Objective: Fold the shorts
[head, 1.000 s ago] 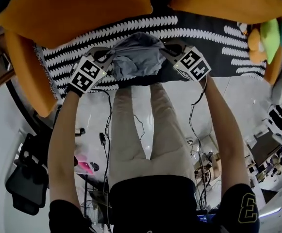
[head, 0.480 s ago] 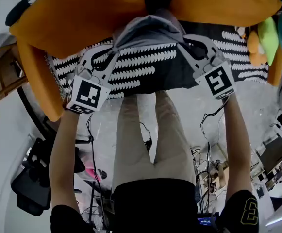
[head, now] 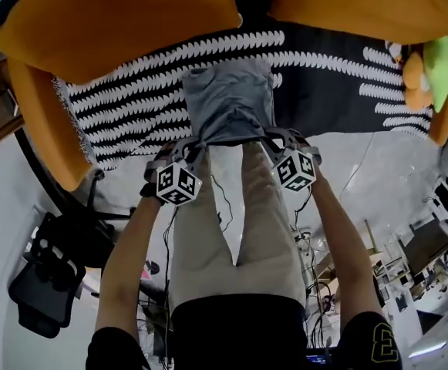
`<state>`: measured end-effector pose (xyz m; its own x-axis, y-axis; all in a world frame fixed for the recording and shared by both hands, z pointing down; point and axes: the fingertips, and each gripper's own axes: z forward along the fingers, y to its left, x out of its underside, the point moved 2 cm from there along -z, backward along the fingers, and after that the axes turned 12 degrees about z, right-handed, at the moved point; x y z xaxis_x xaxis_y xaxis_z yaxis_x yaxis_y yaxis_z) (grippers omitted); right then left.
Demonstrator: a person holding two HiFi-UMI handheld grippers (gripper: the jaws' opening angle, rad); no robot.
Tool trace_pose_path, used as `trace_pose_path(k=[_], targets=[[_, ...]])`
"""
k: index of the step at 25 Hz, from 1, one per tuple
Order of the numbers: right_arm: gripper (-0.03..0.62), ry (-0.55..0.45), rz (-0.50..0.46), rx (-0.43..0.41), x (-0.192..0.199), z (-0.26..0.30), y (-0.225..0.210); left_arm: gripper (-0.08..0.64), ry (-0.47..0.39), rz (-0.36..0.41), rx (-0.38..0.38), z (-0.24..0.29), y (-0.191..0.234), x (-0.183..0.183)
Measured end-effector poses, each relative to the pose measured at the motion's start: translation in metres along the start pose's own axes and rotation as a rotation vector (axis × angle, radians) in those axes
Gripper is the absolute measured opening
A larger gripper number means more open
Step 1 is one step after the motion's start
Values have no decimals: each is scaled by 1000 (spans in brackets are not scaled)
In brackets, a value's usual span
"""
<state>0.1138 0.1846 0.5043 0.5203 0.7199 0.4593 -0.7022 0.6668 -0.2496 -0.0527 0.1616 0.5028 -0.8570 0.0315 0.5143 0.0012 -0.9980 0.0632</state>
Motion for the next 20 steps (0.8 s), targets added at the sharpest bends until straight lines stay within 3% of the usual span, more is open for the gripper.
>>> trace_pose_path(k=[4,7,10,12,13,15,16,18,20], targets=[[52,-50,120,-34,-23,-21,-19,38,-55,-70,-3,-21,22,-16],[52,-130,250,-85,-64,-25,-70,38,-102,-139,-76,-26,87,-33],[70,-127,414,-115,-88,2,-134,55,-57,-194,-119,-6,155,-34],[245,-75,548,-41,-87,29,-178,110,19,-276,-148,14,195,-19],[275,-62,610,13,-87,36,-196,126,49,-343,-161,20,209,-9],[285,-117,676,131,-96,31,-217,167,52,-464,-243,10,233,1],[279,-180,672,191,-103,20,-220,153,20,-498,-306,-4,242,-2],[269,-320,630,291,-109,-5,-212,118,-60,-514,-363,-23,237,-15],[201,-418,606,338,-104,-25,-189,110,-109,-462,-319,-20,206,-33]])
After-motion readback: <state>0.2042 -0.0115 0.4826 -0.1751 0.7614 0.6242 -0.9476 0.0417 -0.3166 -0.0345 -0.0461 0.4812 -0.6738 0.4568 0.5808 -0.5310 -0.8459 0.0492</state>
